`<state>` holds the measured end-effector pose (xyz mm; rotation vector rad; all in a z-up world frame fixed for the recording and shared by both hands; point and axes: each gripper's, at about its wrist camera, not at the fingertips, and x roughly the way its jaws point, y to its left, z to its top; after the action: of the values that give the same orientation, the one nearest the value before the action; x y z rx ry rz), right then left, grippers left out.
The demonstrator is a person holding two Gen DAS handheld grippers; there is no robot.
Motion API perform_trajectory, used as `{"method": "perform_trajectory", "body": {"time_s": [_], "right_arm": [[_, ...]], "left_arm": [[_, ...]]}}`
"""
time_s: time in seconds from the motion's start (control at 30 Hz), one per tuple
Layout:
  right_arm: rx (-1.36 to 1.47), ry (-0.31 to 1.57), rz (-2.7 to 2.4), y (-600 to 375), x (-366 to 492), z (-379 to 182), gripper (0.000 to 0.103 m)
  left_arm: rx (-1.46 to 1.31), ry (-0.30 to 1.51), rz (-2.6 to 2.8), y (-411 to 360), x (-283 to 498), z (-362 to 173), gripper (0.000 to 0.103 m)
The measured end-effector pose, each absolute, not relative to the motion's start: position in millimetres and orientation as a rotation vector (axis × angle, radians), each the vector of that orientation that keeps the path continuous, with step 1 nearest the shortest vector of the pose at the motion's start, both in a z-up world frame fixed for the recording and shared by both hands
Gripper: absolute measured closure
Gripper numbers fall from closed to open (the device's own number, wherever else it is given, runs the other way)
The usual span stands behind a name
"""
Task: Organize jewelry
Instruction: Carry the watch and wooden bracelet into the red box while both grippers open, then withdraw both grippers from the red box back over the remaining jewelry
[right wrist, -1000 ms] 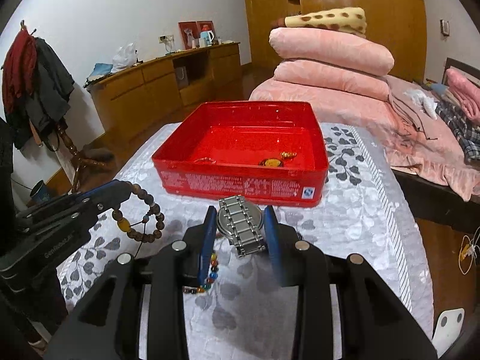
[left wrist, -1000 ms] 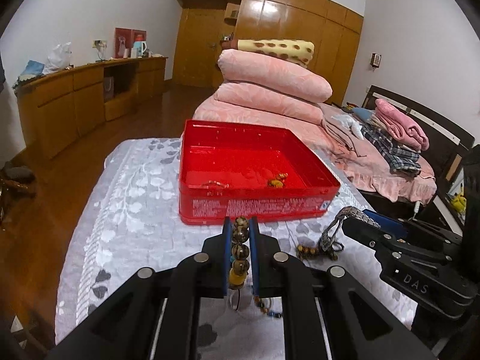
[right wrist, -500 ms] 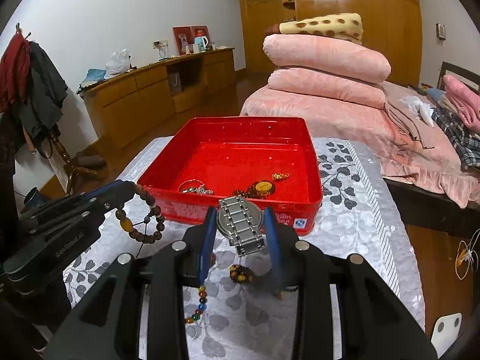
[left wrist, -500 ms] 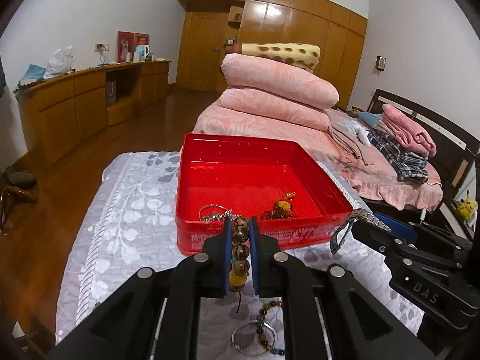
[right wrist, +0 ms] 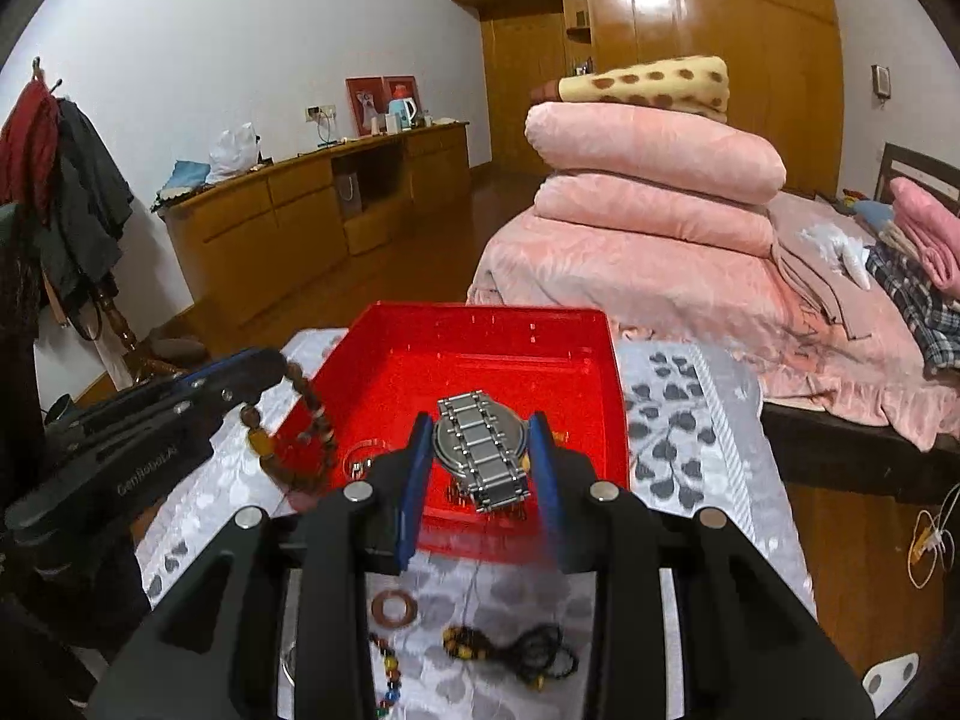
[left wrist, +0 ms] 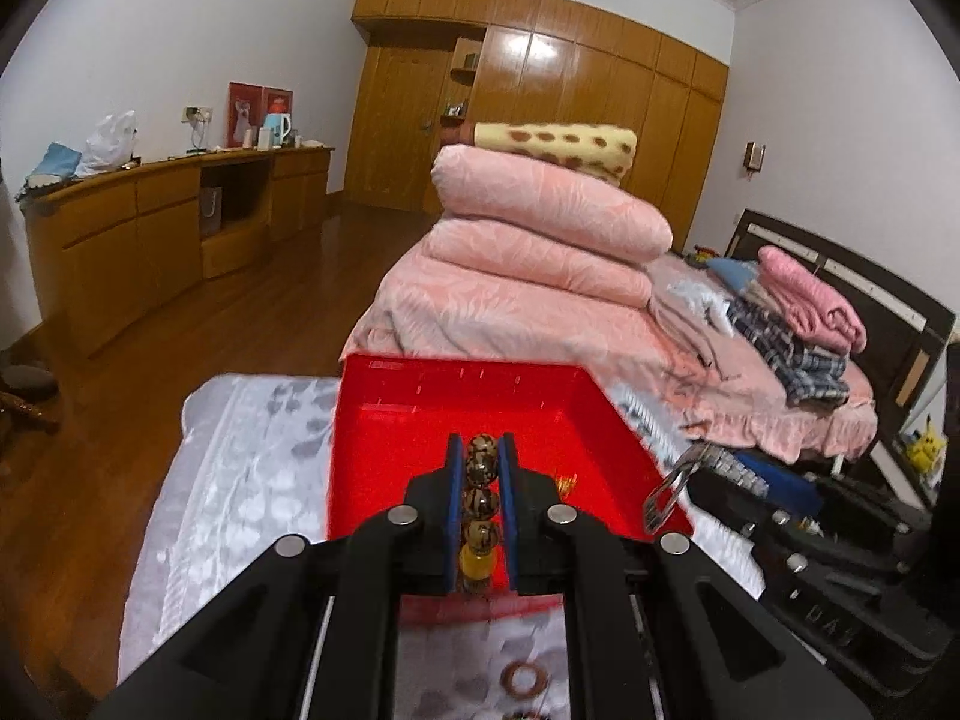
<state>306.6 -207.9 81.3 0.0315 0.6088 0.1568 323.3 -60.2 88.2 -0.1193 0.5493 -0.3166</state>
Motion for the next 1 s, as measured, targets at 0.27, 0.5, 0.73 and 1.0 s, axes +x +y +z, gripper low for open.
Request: {"method": "perform_trajectory", "body": {"time_s": [0.27, 0.5, 0.73, 1.0], "right_arm": [[0.032, 0.625, 0.153, -210, 343, 81, 0.072], [0.048, 0.702, 0.151, -210, 374, 51, 0.072], [0.041, 0.745, 0.135, -206, 389, 29, 0.050], [0.057, 0.678, 0.102, -222, 366, 45, 0.037]], "left_arm": [[-0.139, 0.561, -0.318, -66, 356, 86, 0.092], [-0.132, 0.656, -0.292, -70, 388, 49, 0.092], [-0.109, 0.729, -0.259, -73, 405, 26, 0.081], [-0.115, 0.647, -0.182, -48, 375, 53, 0.038]]}}
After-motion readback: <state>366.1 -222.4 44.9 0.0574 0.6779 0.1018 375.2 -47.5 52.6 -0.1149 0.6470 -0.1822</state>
